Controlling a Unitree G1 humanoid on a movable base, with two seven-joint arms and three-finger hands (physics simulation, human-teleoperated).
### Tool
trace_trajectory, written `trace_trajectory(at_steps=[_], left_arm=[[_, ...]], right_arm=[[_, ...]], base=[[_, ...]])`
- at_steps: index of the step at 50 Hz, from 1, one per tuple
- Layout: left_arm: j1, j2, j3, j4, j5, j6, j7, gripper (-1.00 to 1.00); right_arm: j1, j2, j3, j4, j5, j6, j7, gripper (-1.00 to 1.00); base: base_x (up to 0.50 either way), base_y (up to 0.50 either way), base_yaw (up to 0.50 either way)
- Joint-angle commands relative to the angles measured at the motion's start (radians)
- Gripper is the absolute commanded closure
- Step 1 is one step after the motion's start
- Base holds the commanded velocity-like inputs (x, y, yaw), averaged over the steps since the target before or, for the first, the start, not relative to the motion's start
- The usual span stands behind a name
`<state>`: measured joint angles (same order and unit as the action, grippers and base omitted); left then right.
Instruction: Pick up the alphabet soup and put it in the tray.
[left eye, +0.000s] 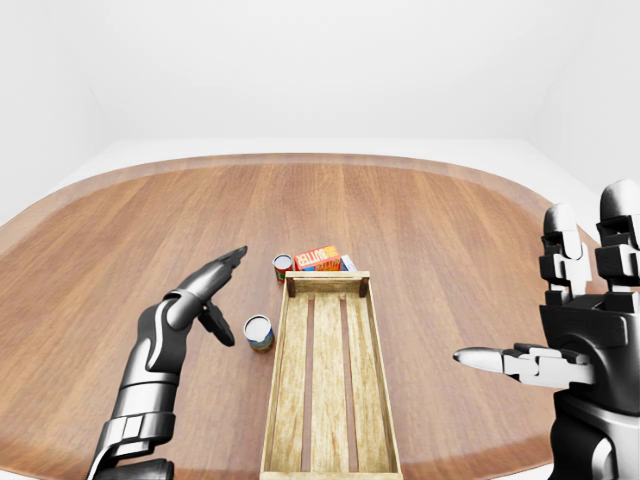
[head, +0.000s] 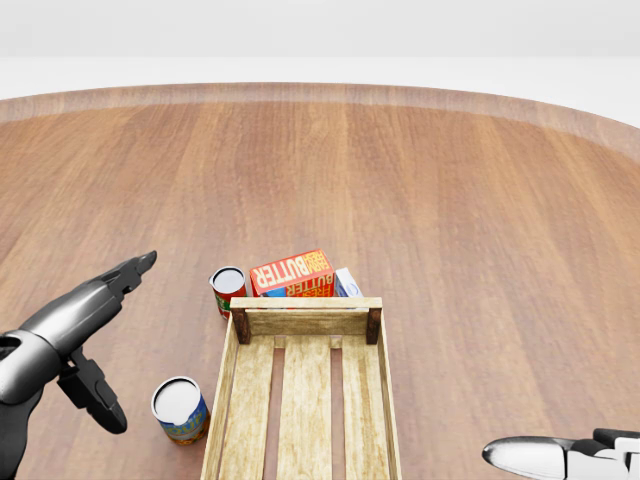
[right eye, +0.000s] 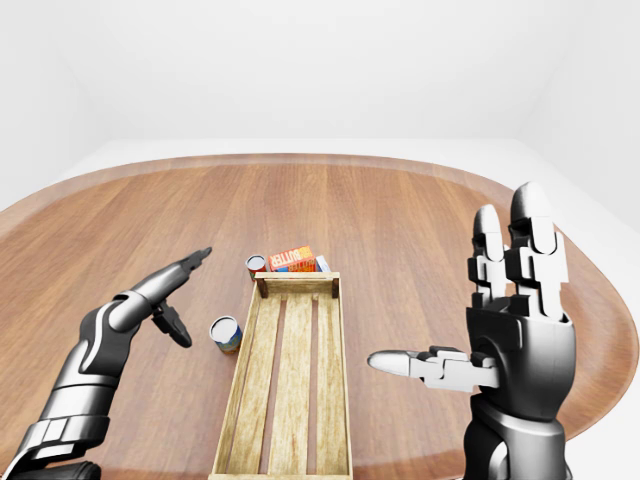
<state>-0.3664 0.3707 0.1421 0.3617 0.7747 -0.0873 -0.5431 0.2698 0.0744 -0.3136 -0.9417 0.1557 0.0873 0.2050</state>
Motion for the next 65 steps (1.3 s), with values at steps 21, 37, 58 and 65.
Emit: trace_trajectory(at_steps=[21,37,58,65], left_arm=[[-0.226,-0.003,-0.133,0.577,0.122,0.000,0.131,-1.00],[-0.292,-0.019,-0.152,0.695,0.136,0.000,0.133,-1.00],[-0.317,-0.039,-0.167,0.739,0.139,0.000,0.142,-1.00],[-0.311,-0.036,-0.164,0.719,0.133,0.000,0.127,-1.00]], right_arm=[[-0.006,0.003,-0.030,-0.009,0.012,0.000,0.003,-0.97],[-0.004,0.005,-0.024,-0.021,0.011,0.000,0.004,-0.97],[-0.003,0.006,-0.026,-0.033,0.016,0.000,0.004,-0.97],[-0.014,-0.005,-0.004,-0.020,-0.017,0.000,-0.013,-0.97]], base=[[0.00,0.00,0.00],[0.00,0.00,0.00],[0.00,0.00,0.00],[0.00,0.00,0.00]])
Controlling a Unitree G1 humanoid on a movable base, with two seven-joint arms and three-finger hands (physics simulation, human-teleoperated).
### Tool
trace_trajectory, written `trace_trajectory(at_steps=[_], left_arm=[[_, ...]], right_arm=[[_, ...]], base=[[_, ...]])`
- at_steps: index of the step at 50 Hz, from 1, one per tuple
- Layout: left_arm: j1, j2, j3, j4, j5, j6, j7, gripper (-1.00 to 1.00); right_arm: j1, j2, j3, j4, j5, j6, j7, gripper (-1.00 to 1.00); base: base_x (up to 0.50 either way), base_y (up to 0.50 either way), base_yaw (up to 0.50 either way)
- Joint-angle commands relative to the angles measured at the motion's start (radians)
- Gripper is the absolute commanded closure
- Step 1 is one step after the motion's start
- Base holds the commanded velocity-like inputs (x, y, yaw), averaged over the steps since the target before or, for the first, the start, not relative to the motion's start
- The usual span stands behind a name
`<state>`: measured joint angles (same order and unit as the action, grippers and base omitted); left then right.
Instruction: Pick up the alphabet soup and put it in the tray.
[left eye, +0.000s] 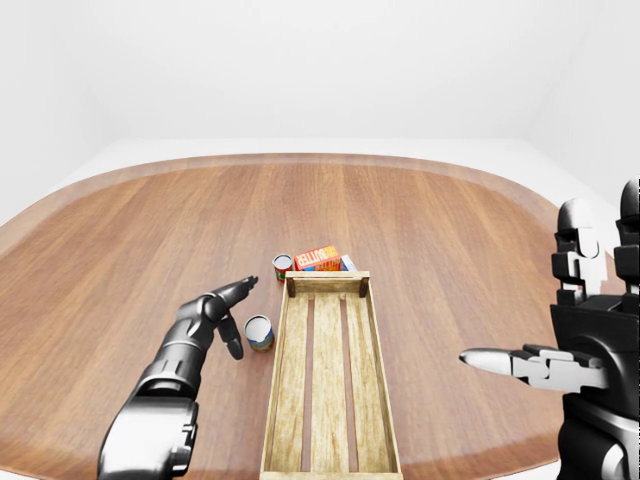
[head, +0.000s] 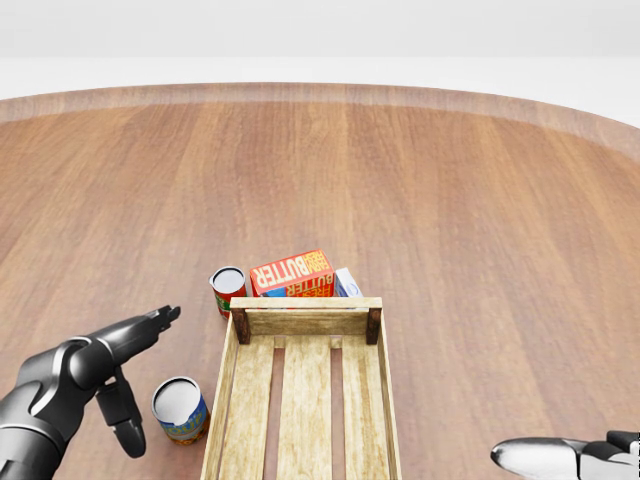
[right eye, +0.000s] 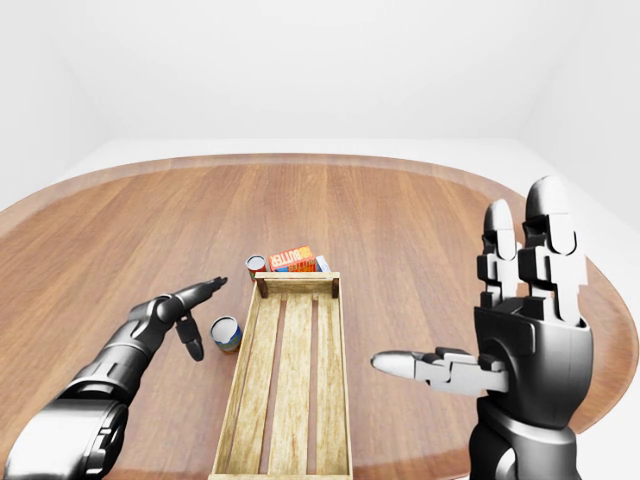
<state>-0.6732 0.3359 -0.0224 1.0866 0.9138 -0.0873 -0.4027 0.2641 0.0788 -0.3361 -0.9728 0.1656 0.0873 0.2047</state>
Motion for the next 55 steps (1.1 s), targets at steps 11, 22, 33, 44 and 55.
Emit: trace_trajectory(at_steps=[11,22,33,44,55], left_arm=[[-0.001,-0.001,0.002,-0.017,-0.008,0.000,-0.020,-1.00],[-0.011,-0.003,-0.001,0.005,-0.004,0.000,-0.008,-1.00],[-0.025,-0.018,-0.021,0.073,0.022,0.000,0.038,-1.00],[-0.052,-0.026,-0.030,0.152,0.032,0.000,0.079,-1.00],[-0.081,-0.032,-0.031,0.183,0.036,0.000,0.090,-1.00]], right_arm=[[-0.002,-0.016,0.045,0.014,-0.082,0.000,-0.002,-0.97],[-0.005,-0.014,0.042,0.003,-0.085,0.000,0.003,-0.97],[-0.003,-0.009,0.035,0.005,-0.099,0.000,0.010,-0.97],[0.001,-0.005,0.022,-0.002,-0.102,0.000,0.018,-0.97],[-0.002,-0.004,0.028,0.002,-0.105,0.000,0.017,-0.96]], base=[[0.00,0.00,0.00],[0.00,0.00,0.00],[0.00,0.00,0.00],[0.00,0.00,0.00],[0.00,0.00,0.00]])
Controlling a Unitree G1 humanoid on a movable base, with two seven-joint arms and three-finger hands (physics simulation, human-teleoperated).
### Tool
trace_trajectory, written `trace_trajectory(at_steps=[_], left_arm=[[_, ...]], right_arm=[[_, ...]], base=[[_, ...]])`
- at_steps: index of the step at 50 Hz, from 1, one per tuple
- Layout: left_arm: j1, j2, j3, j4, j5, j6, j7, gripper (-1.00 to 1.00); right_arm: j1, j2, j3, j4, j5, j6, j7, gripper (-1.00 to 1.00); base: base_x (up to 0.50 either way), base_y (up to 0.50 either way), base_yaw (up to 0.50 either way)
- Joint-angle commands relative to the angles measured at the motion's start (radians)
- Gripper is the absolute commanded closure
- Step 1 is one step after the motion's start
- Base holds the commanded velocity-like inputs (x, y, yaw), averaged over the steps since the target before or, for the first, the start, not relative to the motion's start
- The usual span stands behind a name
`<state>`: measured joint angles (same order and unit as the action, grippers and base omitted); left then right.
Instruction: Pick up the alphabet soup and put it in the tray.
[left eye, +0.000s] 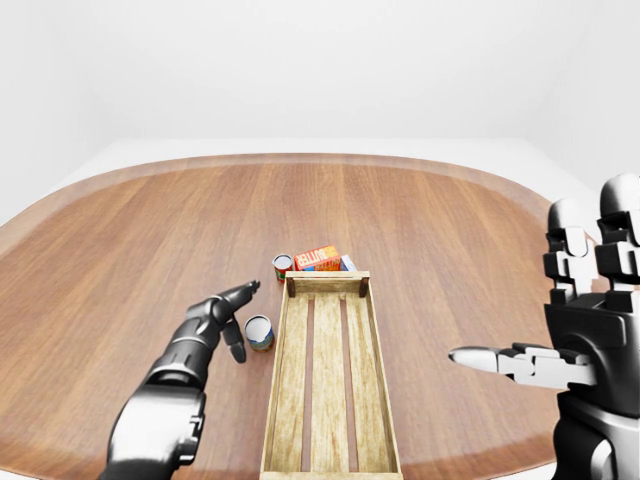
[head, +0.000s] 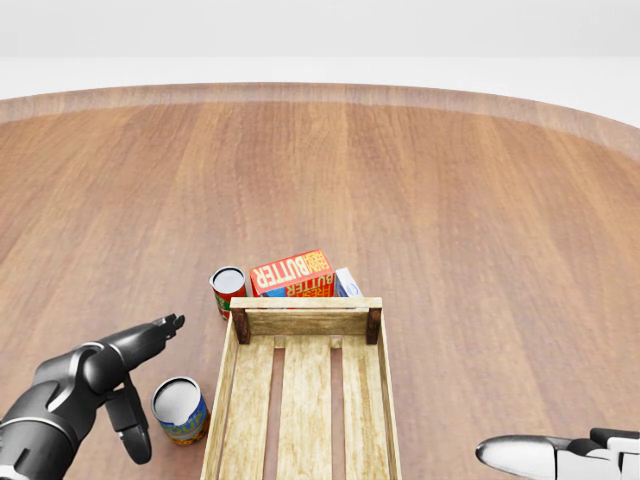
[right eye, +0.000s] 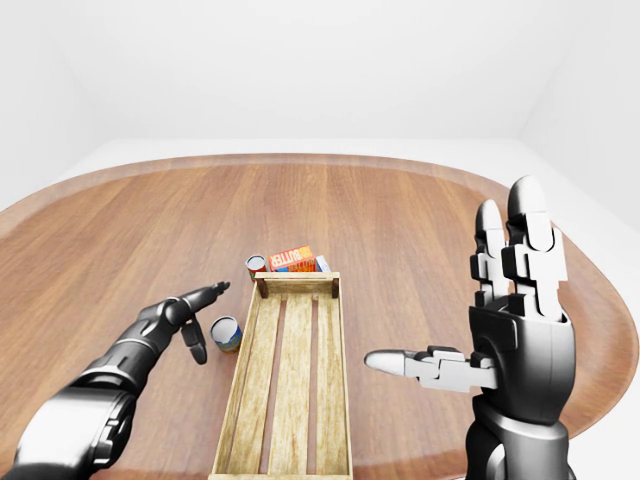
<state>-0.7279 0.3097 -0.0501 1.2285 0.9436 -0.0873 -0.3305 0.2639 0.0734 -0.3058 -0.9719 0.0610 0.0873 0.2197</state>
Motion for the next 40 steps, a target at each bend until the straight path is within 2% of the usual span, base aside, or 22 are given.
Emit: trace_trajectory(at_steps=[1,15,40], left_arm=[[-0.028,-0.006,-0.001,0.044,0.003,0.000,0.016,-1.00],[-0.055,-0.019,0.002,0.082,0.001,0.000,0.026,-1.00],[-0.050,-0.066,-0.002,0.117,0.018,0.000,0.038,-1.00]], right_arm=[[-0.002,0.001,0.000,0.001,-0.002,0.000,0.001,-0.97],[-0.005,-0.001,0.005,0.002,0.002,0.000,-0.004,-0.96],[0.000,0.001,-0.006,-0.001,0.008,0.000,-0.002,-0.97]], base=[[0.00,0.00,0.00],[0.00,0.00,0.00],[0.00,0.00,0.00]])
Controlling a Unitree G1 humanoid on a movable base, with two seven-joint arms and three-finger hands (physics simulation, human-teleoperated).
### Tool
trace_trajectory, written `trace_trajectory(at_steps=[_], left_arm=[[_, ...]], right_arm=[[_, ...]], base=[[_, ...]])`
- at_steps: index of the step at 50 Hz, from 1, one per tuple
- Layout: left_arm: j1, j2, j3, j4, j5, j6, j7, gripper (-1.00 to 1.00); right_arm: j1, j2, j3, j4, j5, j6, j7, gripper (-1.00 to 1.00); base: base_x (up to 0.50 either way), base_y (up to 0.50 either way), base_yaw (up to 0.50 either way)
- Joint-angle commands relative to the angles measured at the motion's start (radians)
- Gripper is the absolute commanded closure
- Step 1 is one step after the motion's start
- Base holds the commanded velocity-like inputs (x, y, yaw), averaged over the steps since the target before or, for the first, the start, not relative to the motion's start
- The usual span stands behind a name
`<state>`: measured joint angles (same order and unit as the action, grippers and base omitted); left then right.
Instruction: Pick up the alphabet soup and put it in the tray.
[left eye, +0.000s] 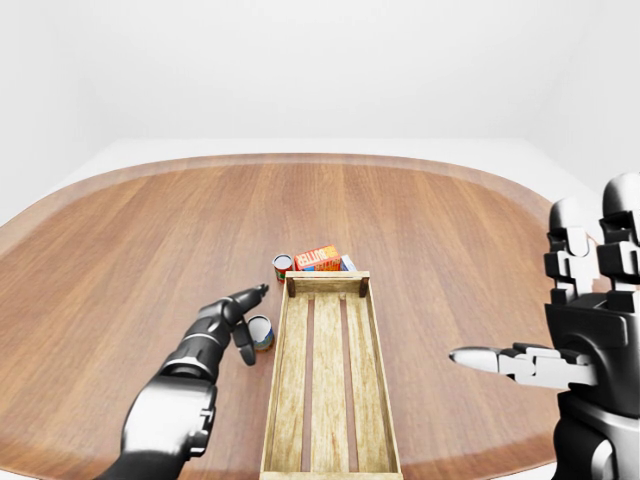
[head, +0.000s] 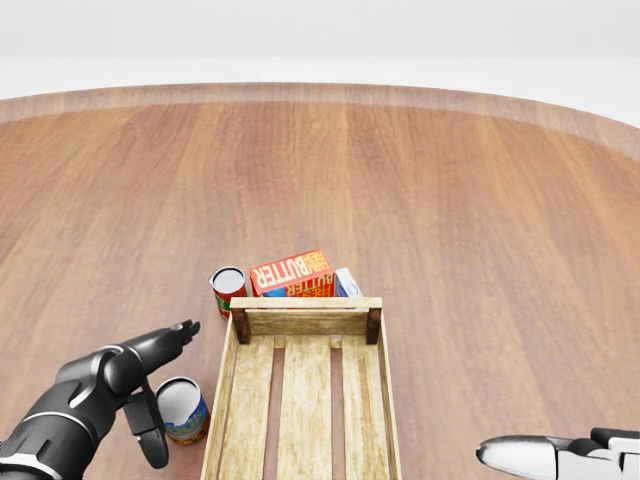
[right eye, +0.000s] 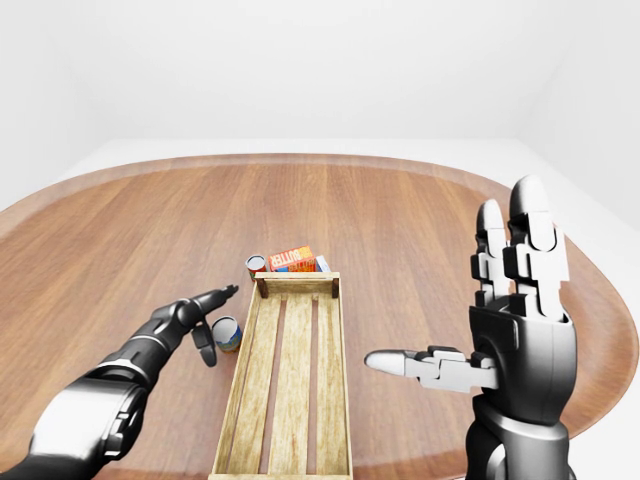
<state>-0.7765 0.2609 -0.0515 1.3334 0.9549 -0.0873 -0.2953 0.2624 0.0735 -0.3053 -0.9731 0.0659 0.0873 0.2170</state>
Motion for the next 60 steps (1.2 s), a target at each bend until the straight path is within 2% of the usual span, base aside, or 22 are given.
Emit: trace_trajectory(at_steps=[1,43,45,46,47,60], left_arm=[[-0.001,-0.017,-0.001,0.013,0.008,0.000,0.003,-1.00],[0.049,-0.035,0.006,0.037,0.038,0.000,0.012,-1.00],[0.049,-0.036,0.010,0.037,0.035,0.000,0.008,-0.92],[0.049,-0.036,0.010,0.036,0.035,0.000,0.009,0.28],[0.050,-0.036,0.012,0.036,0.032,0.000,0.003,1.00],[0.060,-0.041,0.006,0.036,0.044,0.000,0.000,1.00]], right_arm=[[0.001,0.002,-0.006,0.001,0.003,0.000,0.002,-0.96],[-0.003,-0.001,0.003,0.005,-0.002,0.000,-0.012,-0.97],[-0.001,-0.001,0.004,0.006,-0.003,0.000,-0.011,-0.97],[-0.002,-0.001,0.003,0.006,-0.002,0.000,-0.011,-0.97],[-0.002,-0.001,0.002,0.006,-0.001,0.000,-0.011,-0.97],[-0.001,0.003,-0.020,-0.004,0.012,0.000,-0.006,-0.97]], base=[[0.00,0.00,0.00],[0.00,0.00,0.00],[0.00,0.00,0.00],[0.00,0.00,0.00],[0.00,0.00,0.00],[0.00,0.00,0.00]])
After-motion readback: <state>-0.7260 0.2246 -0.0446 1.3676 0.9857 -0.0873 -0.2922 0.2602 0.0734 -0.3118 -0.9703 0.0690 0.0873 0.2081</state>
